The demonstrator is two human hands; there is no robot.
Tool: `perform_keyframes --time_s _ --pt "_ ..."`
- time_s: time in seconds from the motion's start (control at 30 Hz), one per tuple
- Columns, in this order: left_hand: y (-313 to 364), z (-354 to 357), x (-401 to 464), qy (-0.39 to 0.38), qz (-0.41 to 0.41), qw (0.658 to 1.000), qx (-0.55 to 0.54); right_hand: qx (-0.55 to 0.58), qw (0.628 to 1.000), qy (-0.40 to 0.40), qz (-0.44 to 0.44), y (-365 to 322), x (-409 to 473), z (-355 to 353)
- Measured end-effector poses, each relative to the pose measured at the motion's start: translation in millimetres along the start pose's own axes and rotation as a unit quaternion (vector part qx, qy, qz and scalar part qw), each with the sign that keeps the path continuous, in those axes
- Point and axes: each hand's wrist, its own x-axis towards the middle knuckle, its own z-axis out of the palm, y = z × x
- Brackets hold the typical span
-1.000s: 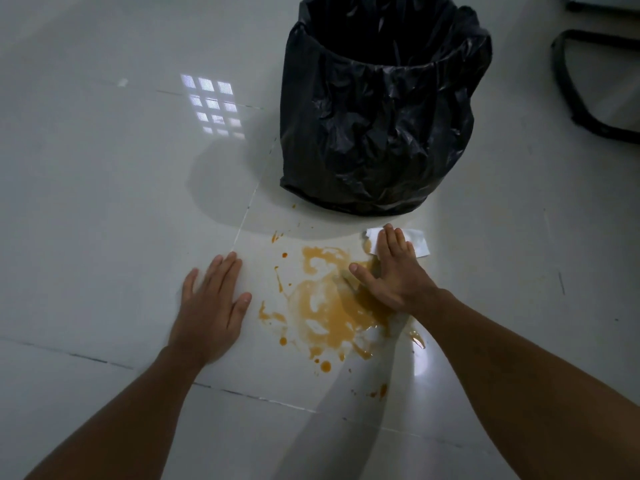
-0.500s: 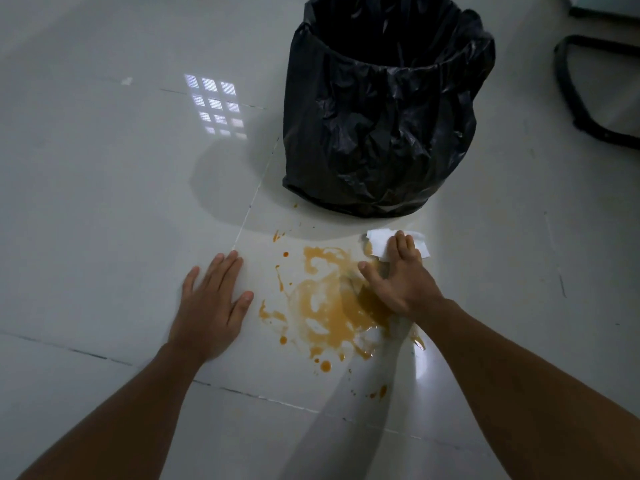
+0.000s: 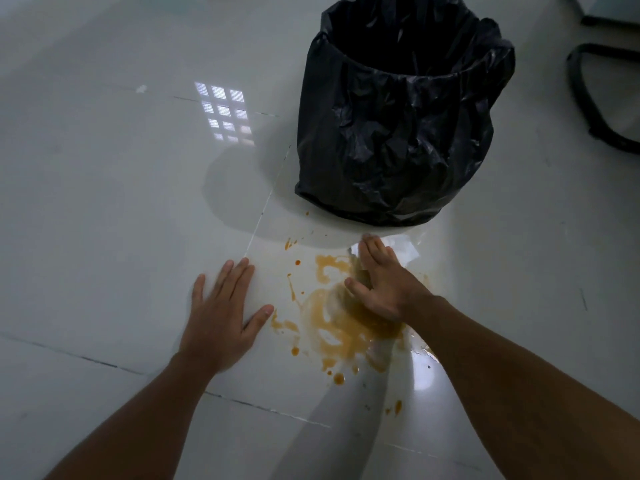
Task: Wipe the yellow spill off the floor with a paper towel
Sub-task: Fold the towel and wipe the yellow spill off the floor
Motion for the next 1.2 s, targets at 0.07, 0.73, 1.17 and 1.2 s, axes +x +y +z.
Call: perform_keyframes --time_s 0.07,0.73,1.17,1.2 --pt "-0.6 -0.3 0.4 0.003 -0.002 1.000 -0.007 0.024 1.000 0.005 0.002 -12.6 10.7 0.5" --pt "-0.5 0.0 0.4 0.011 0.007 1.000 -0.004 0.019 0.992 0.096 0.077 -12.3 -23.0 13.4" --pt "-1.5 0.7 0.5 0.023 0.007 1.000 -0.019 0.013 0.997 0.009 0.075 -7.7 -18.9 -6.3" --pt "-1.6 0.9 0.8 0.025 0.008 1.000 -0.018 0.013 0.997 0.015 0.078 -8.0 -19.6 -6.1"
